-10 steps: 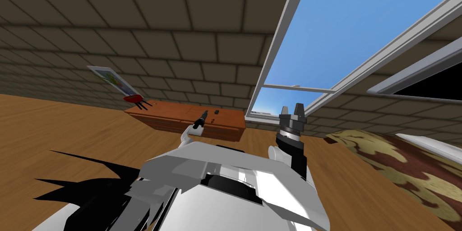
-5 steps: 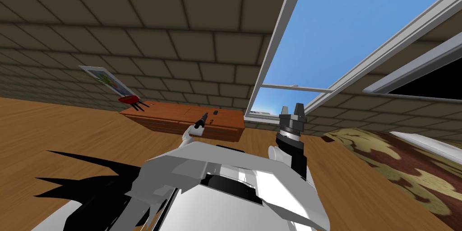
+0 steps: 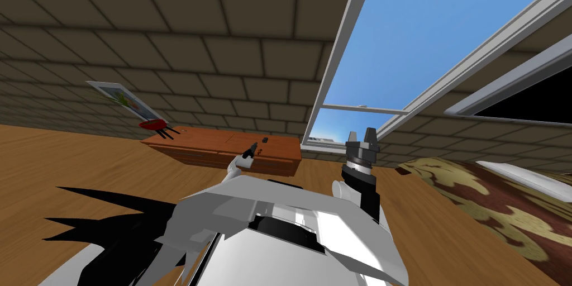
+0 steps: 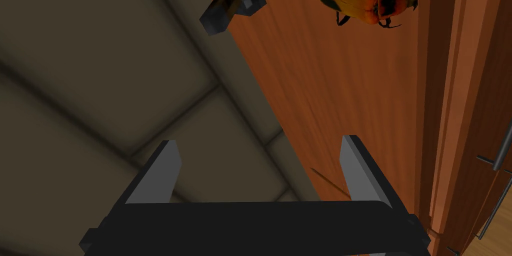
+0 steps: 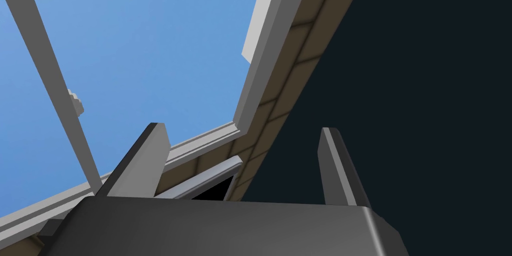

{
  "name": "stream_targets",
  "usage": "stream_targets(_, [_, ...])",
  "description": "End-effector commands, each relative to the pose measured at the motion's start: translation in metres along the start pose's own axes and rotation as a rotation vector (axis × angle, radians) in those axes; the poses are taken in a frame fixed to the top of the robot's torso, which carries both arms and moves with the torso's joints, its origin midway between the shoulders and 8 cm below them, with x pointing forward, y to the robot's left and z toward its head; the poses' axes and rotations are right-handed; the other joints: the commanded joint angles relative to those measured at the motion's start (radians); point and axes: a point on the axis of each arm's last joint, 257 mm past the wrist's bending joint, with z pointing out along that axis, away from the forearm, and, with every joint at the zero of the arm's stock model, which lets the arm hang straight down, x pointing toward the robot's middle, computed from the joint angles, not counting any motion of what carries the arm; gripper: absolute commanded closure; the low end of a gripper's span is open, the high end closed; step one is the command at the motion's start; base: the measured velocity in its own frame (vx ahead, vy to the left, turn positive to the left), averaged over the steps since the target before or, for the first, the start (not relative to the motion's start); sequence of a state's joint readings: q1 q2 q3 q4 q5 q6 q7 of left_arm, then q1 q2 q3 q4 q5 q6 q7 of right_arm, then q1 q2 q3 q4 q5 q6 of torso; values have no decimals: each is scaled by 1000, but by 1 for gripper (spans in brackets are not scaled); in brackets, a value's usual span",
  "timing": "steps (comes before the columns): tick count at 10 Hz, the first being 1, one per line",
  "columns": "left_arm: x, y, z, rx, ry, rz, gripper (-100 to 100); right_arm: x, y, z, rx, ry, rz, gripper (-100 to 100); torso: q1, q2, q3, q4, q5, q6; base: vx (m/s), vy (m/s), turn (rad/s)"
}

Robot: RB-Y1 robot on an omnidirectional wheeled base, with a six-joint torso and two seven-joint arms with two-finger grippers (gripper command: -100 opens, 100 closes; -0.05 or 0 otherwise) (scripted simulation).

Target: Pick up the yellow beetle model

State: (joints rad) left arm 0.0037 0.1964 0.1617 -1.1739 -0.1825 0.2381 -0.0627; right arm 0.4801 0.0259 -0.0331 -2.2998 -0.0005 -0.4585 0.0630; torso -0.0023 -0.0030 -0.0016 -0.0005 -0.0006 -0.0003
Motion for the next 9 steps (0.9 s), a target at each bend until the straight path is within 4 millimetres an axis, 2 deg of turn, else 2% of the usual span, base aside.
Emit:
stream_targets(1, [3,15,2,-36,8,3,-100,0,0,0,0,0,0,0,0,0,0,0,0,0,33,-24,-17])
stream_targets(9, [9,77,15,-226,39,32,-100,0,0,0,0,0,0,0,-1,0,0,0,0,0,37,-35,-19])
